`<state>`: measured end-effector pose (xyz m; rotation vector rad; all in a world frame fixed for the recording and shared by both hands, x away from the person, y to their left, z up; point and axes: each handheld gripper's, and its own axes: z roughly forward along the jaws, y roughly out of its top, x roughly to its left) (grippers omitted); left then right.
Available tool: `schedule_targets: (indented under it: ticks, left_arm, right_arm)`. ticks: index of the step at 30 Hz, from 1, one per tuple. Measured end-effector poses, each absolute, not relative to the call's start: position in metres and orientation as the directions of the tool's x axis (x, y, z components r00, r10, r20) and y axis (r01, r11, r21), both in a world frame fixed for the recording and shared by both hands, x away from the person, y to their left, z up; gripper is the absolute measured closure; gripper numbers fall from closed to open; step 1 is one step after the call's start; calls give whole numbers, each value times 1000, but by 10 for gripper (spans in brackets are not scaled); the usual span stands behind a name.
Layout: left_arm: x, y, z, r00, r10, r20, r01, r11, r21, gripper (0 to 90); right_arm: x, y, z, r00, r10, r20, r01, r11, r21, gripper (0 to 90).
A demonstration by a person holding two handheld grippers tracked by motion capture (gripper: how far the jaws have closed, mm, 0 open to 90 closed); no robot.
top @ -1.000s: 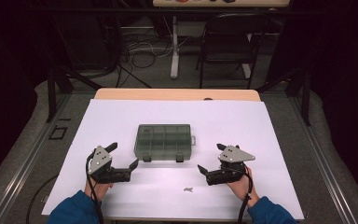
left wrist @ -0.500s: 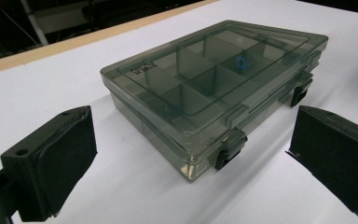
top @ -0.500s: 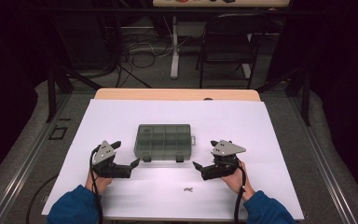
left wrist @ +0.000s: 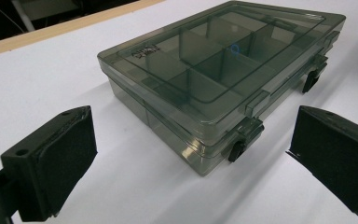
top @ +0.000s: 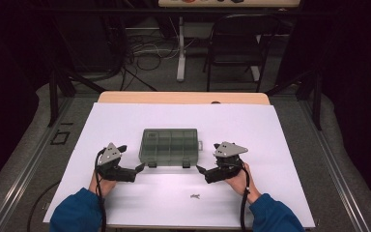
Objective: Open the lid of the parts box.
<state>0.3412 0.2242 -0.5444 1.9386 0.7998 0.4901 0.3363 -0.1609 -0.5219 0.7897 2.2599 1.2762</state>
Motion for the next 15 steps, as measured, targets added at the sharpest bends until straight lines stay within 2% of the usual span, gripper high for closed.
schedule_targets:
  ticks: [15]
  left_arm:
    - [349, 223, -549, 725, 688, 8, 338, -366, 867, 0]
  right_arm:
    - [347, -153, -526, -763, 641, -85, 275, 440, 855, 8]
